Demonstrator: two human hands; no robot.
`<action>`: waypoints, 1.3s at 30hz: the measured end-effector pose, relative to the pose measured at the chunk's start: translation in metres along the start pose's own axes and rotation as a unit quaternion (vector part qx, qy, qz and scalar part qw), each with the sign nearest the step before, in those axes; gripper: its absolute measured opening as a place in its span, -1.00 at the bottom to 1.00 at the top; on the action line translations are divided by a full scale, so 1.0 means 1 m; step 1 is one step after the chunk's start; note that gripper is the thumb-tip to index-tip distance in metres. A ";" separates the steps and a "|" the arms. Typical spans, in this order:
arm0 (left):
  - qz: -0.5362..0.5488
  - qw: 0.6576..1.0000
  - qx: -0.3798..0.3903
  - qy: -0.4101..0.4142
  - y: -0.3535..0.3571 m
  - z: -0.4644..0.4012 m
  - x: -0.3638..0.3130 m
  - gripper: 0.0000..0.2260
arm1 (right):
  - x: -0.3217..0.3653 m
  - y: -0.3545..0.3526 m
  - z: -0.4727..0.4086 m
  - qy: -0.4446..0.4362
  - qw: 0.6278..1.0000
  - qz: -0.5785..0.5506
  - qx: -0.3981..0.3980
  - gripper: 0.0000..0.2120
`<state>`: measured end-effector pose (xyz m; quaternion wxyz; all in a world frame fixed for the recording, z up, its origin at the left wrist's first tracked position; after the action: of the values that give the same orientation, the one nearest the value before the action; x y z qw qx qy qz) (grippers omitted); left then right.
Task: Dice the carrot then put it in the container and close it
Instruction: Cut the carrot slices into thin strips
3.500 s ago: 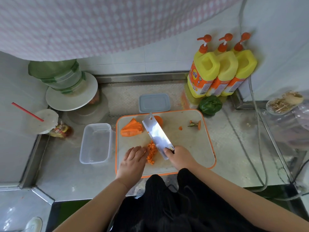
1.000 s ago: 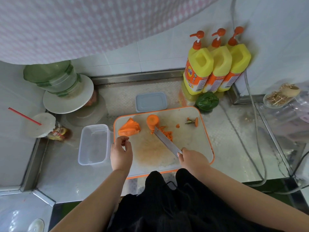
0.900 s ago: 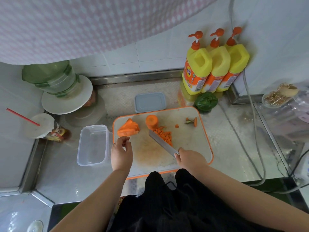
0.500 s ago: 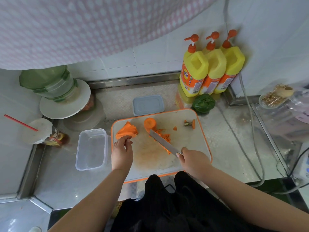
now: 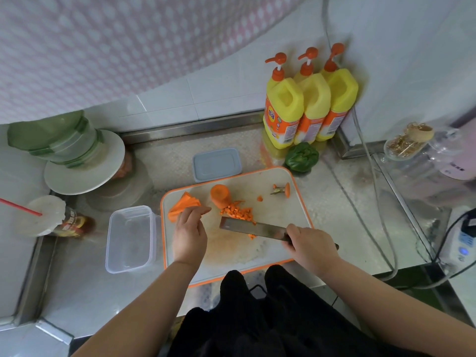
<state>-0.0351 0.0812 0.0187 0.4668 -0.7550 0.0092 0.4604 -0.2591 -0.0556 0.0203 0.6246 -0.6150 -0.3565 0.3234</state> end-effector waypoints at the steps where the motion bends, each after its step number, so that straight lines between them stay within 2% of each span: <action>1: -0.009 1.000 0.004 0.023 0.002 0.000 -0.002 -0.60 | -0.001 0.000 0.001 -0.003 1.000 0.003 -0.008 -0.67; 5: -0.040 0.987 0.040 0.150 0.015 -0.006 -0.037 -0.61 | 0.002 0.000 0.001 -0.023 0.999 0.014 -0.026 -0.65; 8: -0.120 0.947 0.174 0.242 0.050 0.011 -0.072 -0.70 | 0.009 0.002 -0.001 -0.040 0.999 0.021 -0.028 -0.65; 11: -0.211 0.906 0.301 0.208 0.081 0.027 -0.065 -0.57 | 0.012 0.003 -0.003 -0.048 0.998 0.018 -0.036 -0.67; 15: -0.278 0.884 0.359 0.115 0.092 0.023 -0.045 -0.41 | 0.004 0.011 0.001 -0.045 0.998 0.005 -0.035 -0.68; 18: -0.260 0.894 0.362 0.050 0.094 0.013 -0.039 -0.50 | -0.005 0.018 0.009 -0.046 0.999 -0.011 -0.026 -0.72; 21: -0.129 0.935 0.323 -0.077 0.085 -0.007 -0.021 -0.52 | -0.019 0.016 0.017 -0.028 0.997 -0.051 -0.040 -0.79; 22: -0.092 0.945 0.302 -0.091 0.081 -0.014 -0.018 -0.52 | -0.024 0.015 0.019 -0.019 0.996 -0.072 -0.045 -0.83; 26: -0.002 0.978 0.176 -0.112 0.049 -0.033 -0.017 -0.64 | -0.048 0.015 0.021 0.072 0.987 -0.139 -0.034 -0.72; 29: 0.025 0.985 0.138 -0.099 0.038 -0.029 -0.018 -0.83 | -0.063 0.034 0.011 0.196 0.964 -0.171 0.060 -0.69; 31: 0.042 0.988 0.125 -0.080 0.037 -0.025 -0.021 -0.85 | -0.063 0.044 0.001 0.245 0.943 -0.192 0.115 -0.68; 34: 0.038 0.991 0.106 -0.068 0.038 -0.023 -0.019 -0.78 | -0.054 0.050 -0.013 0.262 0.929 -0.211 0.152 -0.67; 39: 0.029 0.995 0.064 -0.077 0.029 -0.026 -0.004 -0.81 | -0.049 0.063 -0.019 0.289 0.910 -0.232 0.186 -0.73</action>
<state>-0.0328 0.0448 0.0052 0.4997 -0.6854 0.0248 0.5291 -0.2671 -0.1054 -0.0446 0.8609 -0.4540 -0.2263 0.0385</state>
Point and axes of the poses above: each hand's wrist, its own z-axis away from the middle knuckle, its own y-axis out of the palm, x = y × z, the point moved 10 cm from there along -z, towards the middle knuckle, and after that the axes turned 3 degrees about x, right-handed, at the moved point
